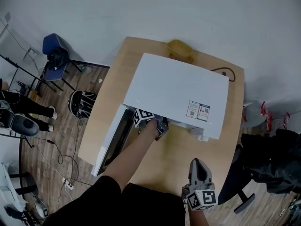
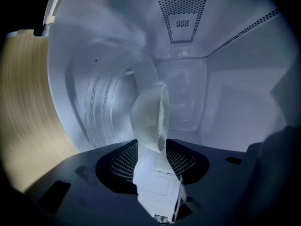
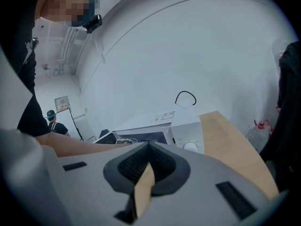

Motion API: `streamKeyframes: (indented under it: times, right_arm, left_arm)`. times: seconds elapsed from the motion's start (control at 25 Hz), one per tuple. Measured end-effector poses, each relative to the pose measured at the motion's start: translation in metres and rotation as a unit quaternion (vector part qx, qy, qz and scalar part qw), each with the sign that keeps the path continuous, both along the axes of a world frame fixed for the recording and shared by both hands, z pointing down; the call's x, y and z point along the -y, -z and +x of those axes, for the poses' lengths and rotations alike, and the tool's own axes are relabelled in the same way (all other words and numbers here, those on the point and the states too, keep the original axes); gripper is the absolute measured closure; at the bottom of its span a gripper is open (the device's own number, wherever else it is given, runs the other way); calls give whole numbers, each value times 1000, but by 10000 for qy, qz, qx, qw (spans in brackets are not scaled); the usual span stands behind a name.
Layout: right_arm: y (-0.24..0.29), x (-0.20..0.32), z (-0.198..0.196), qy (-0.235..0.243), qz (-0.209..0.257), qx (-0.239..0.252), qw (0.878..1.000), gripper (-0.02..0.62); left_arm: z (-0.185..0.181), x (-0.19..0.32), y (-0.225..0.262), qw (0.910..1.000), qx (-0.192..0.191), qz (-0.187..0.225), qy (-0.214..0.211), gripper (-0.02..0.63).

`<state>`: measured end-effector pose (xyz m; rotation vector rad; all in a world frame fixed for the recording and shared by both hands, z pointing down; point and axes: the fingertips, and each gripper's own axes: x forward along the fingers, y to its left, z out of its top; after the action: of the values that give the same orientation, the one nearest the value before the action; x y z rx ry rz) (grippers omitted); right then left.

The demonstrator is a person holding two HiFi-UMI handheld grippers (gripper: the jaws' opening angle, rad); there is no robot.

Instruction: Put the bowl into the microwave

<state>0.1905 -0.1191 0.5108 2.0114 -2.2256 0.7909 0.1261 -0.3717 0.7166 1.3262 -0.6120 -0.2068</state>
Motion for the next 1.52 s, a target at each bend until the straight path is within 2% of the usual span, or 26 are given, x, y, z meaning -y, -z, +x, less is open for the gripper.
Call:
streamKeyframes:
  times: [0.12,0.28,0.48,0.56,0.84,1.04,1.28,1.4,1.52]
  right_arm:
    - [2,-1,-1,27,27,14,10000,537]
    - [3,-3,-4,59,6,32,10000,537]
    - [7,-5,-12,174,45,-185,9997,537]
    - [10,-9,-17,208,67,-227,9995,535]
    - [8,-24,-28,223,-9,-243,9995,536]
    - [19,-27,-39,211,179,-286,9992,537]
    - [37,-54,-59,132,386,-335,9986,536]
    - [44,-78,-72,80,452,-367,9983,536]
    - [49,-104,-85,-28,472,-411,9980,535]
  left_arm:
    - [-4,-2,1,9998,-153,3,136,430]
    - [-10,-13,3,9981,-428,-270,348,422]
    - [-14,-22,13,9960,-748,-291,381,416]
    - [-17,-27,12,9956,-767,-365,386,416]
    - [-28,-52,16,9964,-736,-246,347,414]
    - [-42,-91,30,9968,-792,-30,113,413]
    - [-62,-164,64,9959,-874,-32,-214,411]
    - [-74,-204,90,9953,-859,230,-374,411]
    - [-89,-244,121,9928,-757,692,-626,411]
